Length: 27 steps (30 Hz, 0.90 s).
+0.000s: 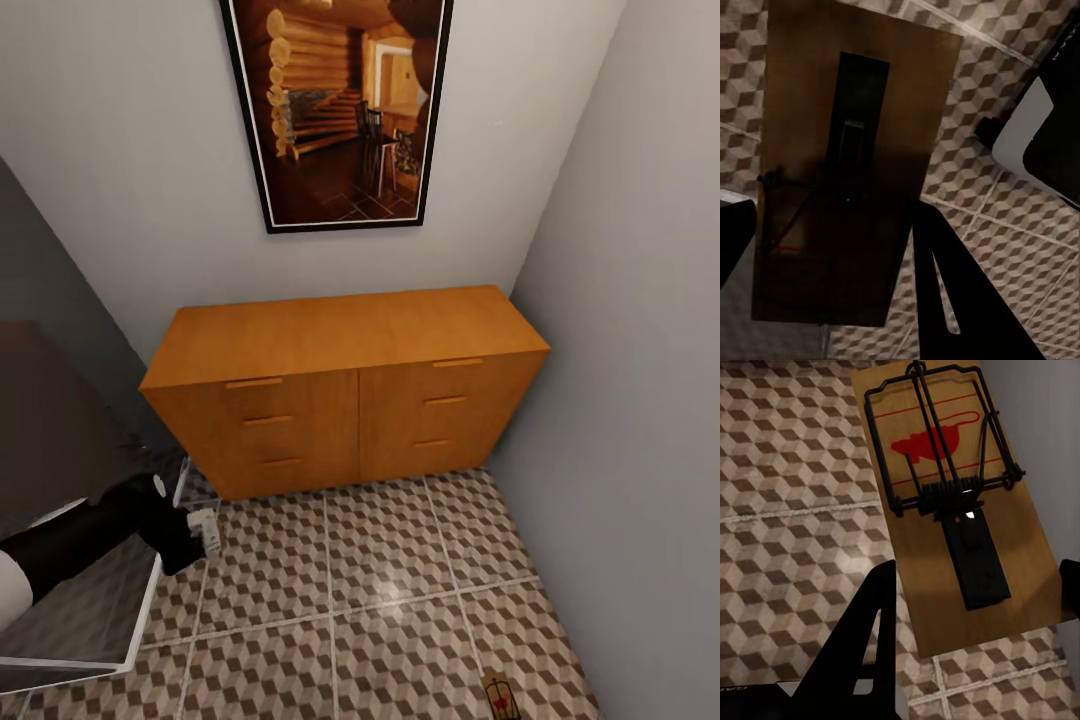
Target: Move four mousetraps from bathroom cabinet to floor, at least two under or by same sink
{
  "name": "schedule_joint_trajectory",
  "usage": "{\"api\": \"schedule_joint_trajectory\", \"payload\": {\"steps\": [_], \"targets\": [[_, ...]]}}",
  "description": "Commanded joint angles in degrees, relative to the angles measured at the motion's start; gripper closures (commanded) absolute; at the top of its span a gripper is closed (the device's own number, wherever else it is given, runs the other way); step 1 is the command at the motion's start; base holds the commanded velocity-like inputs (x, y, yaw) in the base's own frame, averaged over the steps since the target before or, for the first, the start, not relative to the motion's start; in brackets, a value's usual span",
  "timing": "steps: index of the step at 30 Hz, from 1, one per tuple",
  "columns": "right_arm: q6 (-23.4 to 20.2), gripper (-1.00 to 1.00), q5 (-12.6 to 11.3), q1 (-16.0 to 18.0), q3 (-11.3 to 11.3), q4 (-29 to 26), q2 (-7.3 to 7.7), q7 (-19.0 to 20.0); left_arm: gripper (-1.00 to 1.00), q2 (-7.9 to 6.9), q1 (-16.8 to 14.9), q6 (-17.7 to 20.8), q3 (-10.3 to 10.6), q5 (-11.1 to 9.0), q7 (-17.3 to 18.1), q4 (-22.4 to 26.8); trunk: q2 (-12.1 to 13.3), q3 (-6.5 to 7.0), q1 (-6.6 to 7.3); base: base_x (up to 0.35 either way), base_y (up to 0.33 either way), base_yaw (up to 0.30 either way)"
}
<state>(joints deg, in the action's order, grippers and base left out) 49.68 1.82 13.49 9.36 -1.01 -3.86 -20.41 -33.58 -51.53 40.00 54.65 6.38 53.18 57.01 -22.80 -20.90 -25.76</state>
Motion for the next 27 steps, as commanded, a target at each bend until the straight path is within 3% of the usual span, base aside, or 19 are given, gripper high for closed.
{"api": "schedule_joint_trajectory", "payload": {"steps": [1, 2, 3, 5, 8, 11, 12, 15, 16, 18, 21, 23, 24, 25, 27], "targets": [[0.1, 1.0, 0.1, 0.0, 0.4, 0.0, -0.01, -0.5, 1.0, 0.79, 0.9, -1.3, 0.1, -0.4, -1.7, -1.1, -0.1, -0.08, -0.03, -0.001, -0.001, 0.0], [0.1, 1.0, 0.1, 0.0, 0.4, 0.0, -0.01, -0.5, 1.0, 3.09, 3.7, -4.1, 0.1, -3.1, -7.2, -4.5, -0.1, -0.08, -0.03, 0.0, 0.0, 0.0], [0.1, 1.0, 0.1, 0.0, 0.4, 0.0, -0.01, -0.5, 1.0, 4.56, 5.5, -6.0, 0.1, -4.4, -10.7, -6.9, -0.1, -0.08, -0.03, 0.0, 0.0, 0.0], [0.1, 1.0, 0.1, 0.0, 0.4, 0.0, -0.02, -0.5, 1.0, 6.75, 8.1, -9.5, 0.1, -5.6, -15.1, -10.6, -0.1, -0.08, -0.03, 0.0, 0.0, 0.0], [0.1, 1.0, 0.1, 0.0, 0.4, 0.0, -0.01, -0.5, 1.0, 10.65, 12.1, -16.5, 0.1, -6.5, -20.1, -18.1, -0.1, -0.08, -0.03, 0.0, 0.0, 0.0], [0.1, 1.0, 0.1, 0.0, 0.4, 0.0, -0.01, -0.5, 1.0, 15.91, 15.6, -25.9, 0.1, -6.8, -26.9, -31.3, -0.1, -0.08, -0.03, 0.0, 0.0, 0.0], [0.1, 1.0, 0.1, 0.0, 0.4, 0.0, -0.01, -0.5, 1.0, 16.86, 16.1, -27.7, 0.1, -6.8, -28.2, -33.7, -0.1, -0.08, -0.03, 0.0, 0.0, 0.0], [0.1, 1.0, 0.1, 0.0, 0.4, 0.0, -0.05, -0.5, 1.0, 22.19, 18.9, -35.2, 0.1, -7.0, -34.3, -46.8, -0.1, -0.08, -0.03, 0.0, 0.0, 0.0], [0.1, 1.0, 0.1, 0.0, 0.4, 0.0, -0.03, -0.5, 1.0, 23.4, 20.0, -36.4, 0.0, -7.0, -35.6, -49.3, -0.1, -0.08, -0.03, 0.0, 0.0, 0.0], [0.1, 1.0, 0.1, 0.0, 0.4, 0.0, -0.04, -0.4, 1.0, 24.47, 21.7, -37.5, -0.1, -7.3, -37.0, -51.4, -0.1, -0.08, -0.03, 0.0, 0.0, 0.0], [0.1, 1.0, 0.1, 0.0, 0.4, 0.0, -0.03, -0.4, 1.0, 25.43, 24.0, -39.0, -0.3, -10.1, -39.3, -52.8, -0.1, -0.08, -0.03, 0.0, 0.0, 0.0], [0.1, 1.0, 0.1, 0.0, 0.4, 0.0, -0.02, -0.4, 1.0, 25.83, 26.1, -41.4, -0.4, -17.8, -42.9, -53.2, -0.1, -0.08, -0.03, 0.0, 0.0, 0.0], [0.1, 1.0, 0.1, 0.0, 0.4, 0.0, -0.02, -0.4, 1.0, 25.85, 26.4, -42.0, -0.5, -19.9, -43.9, -53.2, -0.1, -0.08, -0.03, 0.0, 0.0, 0.0], [0.1, 1.0, 0.1, 0.0, 0.3, 0.0, -0.01, -0.4, 1.0, 25.88, 27.0, -44.0, -0.5, -24.3, -45.8, -53.5, -0.1, -0.08, -0.03, 0.0, 0.0, 0.0], [0.1, 1.0, 0.1, 0.0, 0.3, 0.0, -0.01, -0.4, 1.0, 25.98, 28.4, -53.6, -0.5, -33.2, -49.3, -54.5, -0.1, -0.08, -0.03, 0.0, 0.0, 0.0]]}}
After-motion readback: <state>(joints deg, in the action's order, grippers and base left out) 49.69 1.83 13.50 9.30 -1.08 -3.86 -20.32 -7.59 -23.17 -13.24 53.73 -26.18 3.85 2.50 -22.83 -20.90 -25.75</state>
